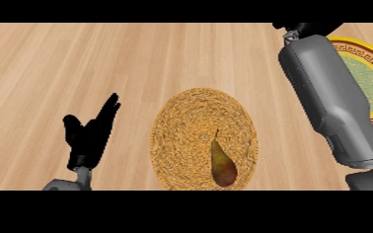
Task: Pick the tomato from the placemat and place it in the plate
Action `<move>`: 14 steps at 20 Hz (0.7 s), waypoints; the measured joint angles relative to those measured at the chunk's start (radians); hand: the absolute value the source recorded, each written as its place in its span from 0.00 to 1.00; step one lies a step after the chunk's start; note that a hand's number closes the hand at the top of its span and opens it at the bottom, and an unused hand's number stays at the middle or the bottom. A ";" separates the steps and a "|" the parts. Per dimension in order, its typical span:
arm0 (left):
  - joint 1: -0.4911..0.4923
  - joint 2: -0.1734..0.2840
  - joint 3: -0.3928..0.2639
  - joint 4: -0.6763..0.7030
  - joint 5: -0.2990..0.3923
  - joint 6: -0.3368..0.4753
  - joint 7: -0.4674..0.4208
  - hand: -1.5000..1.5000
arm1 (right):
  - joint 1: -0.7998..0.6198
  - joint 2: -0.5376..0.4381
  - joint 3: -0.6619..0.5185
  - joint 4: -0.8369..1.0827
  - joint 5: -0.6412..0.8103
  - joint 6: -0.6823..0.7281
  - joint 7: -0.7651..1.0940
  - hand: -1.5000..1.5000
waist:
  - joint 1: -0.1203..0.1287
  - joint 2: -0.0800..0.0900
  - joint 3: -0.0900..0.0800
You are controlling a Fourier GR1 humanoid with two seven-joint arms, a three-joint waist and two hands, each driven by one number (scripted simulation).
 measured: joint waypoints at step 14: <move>0.036 0.008 0.023 -0.011 0.006 -0.006 -0.011 0.50 | 0.218 -0.049 -0.302 -0.006 0.309 -0.279 -0.008 1.00 | -0.033 -0.011 0.002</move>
